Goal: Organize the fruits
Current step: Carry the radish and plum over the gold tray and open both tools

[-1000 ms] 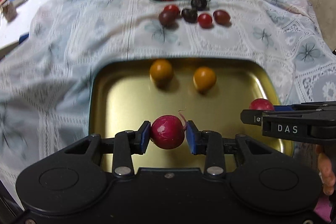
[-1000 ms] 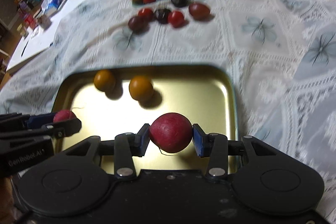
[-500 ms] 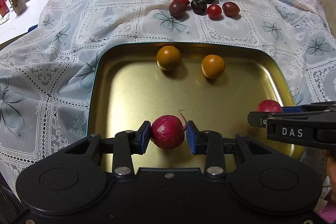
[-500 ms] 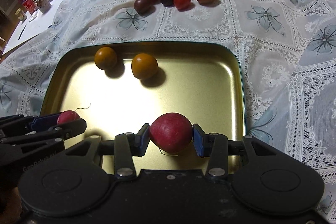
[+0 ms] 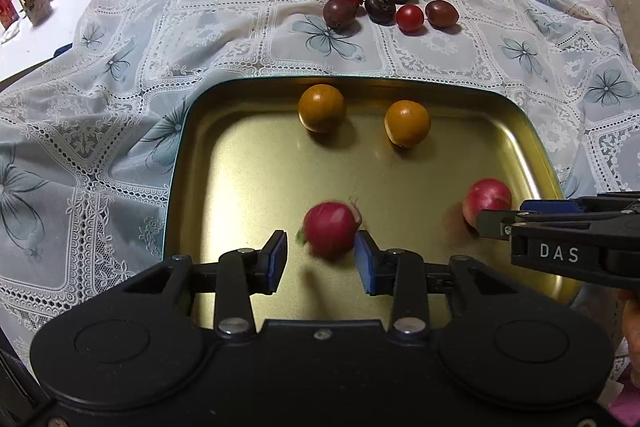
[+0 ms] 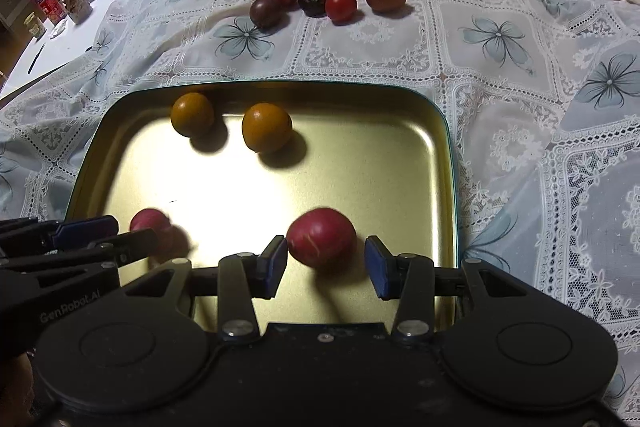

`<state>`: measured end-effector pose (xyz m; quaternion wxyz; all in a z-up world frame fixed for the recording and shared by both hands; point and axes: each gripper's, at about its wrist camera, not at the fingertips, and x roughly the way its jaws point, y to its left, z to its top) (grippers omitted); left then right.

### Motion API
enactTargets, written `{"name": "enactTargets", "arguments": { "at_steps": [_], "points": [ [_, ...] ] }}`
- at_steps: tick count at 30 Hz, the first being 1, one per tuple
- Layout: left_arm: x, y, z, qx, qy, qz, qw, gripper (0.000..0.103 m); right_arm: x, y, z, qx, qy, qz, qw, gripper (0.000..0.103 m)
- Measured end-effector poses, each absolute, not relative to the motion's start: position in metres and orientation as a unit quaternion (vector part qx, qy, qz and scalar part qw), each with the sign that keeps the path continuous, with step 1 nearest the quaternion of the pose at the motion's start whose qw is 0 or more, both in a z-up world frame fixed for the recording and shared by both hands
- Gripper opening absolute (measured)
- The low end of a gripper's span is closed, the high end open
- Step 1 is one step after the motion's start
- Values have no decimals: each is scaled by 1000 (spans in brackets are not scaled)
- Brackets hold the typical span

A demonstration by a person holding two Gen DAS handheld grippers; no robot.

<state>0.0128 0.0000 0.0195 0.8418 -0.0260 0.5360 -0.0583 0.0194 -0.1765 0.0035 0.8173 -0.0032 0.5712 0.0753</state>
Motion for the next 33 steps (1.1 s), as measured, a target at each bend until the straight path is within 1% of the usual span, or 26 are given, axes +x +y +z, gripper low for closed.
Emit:
{"name": "enactTargets", "arguments": {
  "at_steps": [33],
  "points": [
    [20,-3,20,-31,552,-70,830,46,29,-176,-2,-1,619,74,782,46]
  ]
}}
